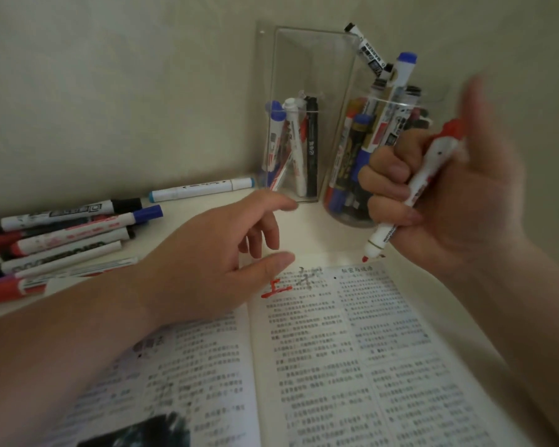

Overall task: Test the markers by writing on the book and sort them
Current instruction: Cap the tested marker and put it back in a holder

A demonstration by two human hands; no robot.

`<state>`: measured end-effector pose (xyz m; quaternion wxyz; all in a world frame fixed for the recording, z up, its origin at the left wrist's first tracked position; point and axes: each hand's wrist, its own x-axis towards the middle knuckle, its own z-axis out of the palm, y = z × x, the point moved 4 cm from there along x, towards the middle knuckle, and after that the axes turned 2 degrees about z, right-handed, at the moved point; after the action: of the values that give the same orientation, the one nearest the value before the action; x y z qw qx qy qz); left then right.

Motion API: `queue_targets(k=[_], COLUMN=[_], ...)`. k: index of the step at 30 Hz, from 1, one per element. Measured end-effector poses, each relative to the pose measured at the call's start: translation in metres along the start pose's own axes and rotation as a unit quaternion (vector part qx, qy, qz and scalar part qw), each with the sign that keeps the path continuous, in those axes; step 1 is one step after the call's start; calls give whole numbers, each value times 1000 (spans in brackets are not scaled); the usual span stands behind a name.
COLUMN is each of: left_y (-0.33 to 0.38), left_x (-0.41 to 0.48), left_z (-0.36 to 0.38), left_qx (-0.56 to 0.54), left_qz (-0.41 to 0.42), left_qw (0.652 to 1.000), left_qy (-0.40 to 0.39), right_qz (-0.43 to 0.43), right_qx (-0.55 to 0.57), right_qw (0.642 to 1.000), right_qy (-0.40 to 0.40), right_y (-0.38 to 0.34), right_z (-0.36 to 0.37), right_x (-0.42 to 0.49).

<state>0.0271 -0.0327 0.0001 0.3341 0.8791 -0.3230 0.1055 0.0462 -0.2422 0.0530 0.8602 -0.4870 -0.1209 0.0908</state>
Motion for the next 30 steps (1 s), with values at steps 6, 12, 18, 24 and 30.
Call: queue_targets(k=[6, 12, 18, 24, 30], left_y=[3, 6, 5, 5, 5], left_x=[-2, 0, 2, 4, 5], left_z=[6, 5, 5, 9, 10], left_qx=[61, 71, 75, 109, 99], left_qz=[13, 14, 2, -11, -36], left_qw=[991, 988, 987, 979, 978], left_qy=[-120, -139, -142, -171, -182], right_qz=[105, 152, 111, 89, 53], right_qx=[-281, -285, -394, -392, -496], right_qw=[954, 945, 909, 913, 866], right_qy=[3, -56, -80, -64, -28], right_y=[13, 27, 38, 49, 46], right_z=[-20, -30, -28, -21, -14], right_x=[6, 9, 8, 10, 8])
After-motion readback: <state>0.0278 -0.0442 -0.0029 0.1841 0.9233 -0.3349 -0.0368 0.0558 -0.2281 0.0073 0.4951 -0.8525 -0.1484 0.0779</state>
